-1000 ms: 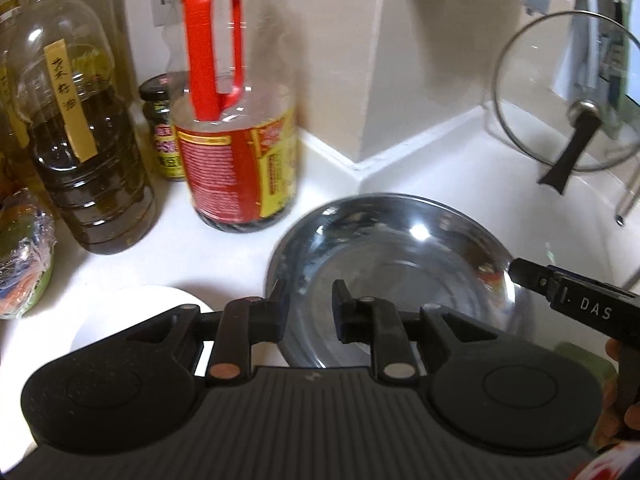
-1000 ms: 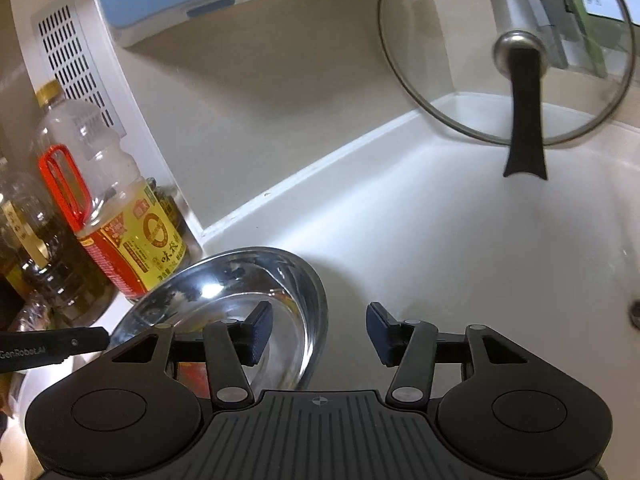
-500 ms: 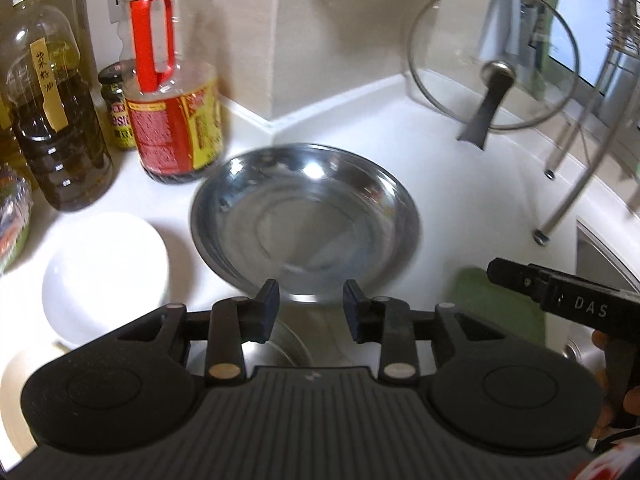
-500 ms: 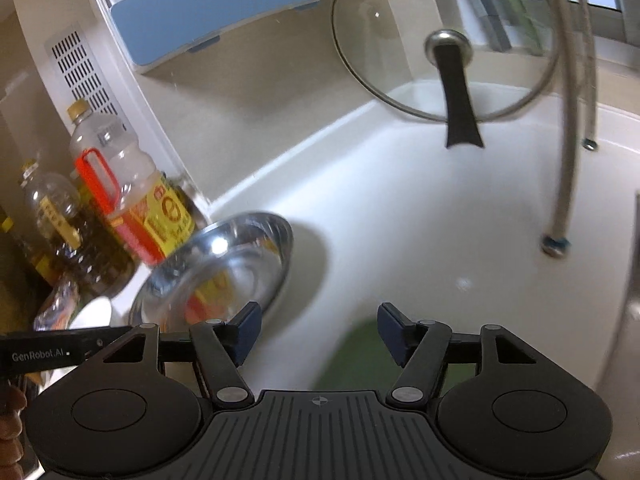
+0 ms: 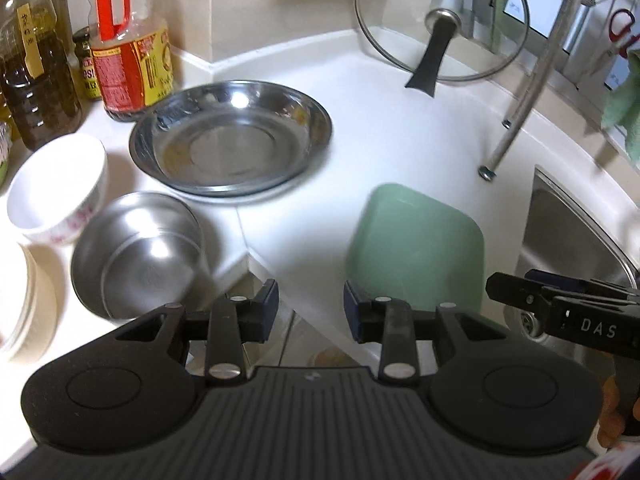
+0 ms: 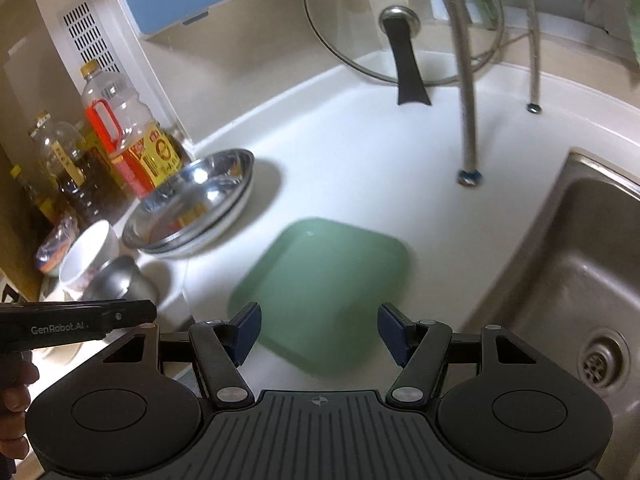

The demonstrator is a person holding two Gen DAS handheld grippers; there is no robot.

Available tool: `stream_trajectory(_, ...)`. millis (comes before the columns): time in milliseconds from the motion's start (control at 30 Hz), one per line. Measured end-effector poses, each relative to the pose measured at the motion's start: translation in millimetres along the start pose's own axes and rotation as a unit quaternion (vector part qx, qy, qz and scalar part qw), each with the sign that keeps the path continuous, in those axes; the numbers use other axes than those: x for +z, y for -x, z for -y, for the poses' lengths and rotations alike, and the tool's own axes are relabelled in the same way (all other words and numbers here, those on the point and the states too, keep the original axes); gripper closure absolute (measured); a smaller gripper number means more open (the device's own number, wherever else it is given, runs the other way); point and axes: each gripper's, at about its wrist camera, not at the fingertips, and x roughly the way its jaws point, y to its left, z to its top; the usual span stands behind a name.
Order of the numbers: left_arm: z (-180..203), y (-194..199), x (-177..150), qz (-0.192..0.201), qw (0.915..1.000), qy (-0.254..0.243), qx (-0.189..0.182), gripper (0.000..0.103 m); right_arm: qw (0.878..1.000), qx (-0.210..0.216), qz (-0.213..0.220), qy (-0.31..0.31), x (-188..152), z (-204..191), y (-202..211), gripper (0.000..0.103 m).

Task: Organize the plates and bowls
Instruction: 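Move both grippers toward the light green square tray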

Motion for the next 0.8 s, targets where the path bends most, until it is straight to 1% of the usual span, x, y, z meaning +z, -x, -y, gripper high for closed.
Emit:
stream_trajectory(233, 21.0, 3.7, -20.6, -0.008, 1.0, -0.002, -0.002, 0.071, 1.0, -0.009, -0.01, 0.006, -16.2, 10.9, 17.9, 0.038)
stream_trajectory(400, 30.9, 0.4, -31.2, -0.016, 0.9999, -0.001, 0.004, 0.071, 1.0, -0.025, -0.009, 0.005, -23.7, 18.9, 25.9, 0.038)
stream_trajectory(500, 36.8, -0.4, -36.5, -0.017, 0.9998, -0.001, 0.008, 0.071, 1.0, -0.026, -0.009, -0.006, -26.3, 27.9, 29.7, 0.039)
stream_trajectory(667, 44.0, -2.7, -43.3, -0.019, 0.9996, -0.001, 0.019, 0.071, 0.999, -0.026, -0.028, -0.014, -27.7, 37.6, 28.0, 0.039)
stream_trajectory(800, 45.4, -3.8, -47.6, -0.022, 0.9995, 0.0, 0.023, 0.071, 0.999, -0.022, -0.032, -0.022, -29.7, 42.0, 27.4, 0.039)
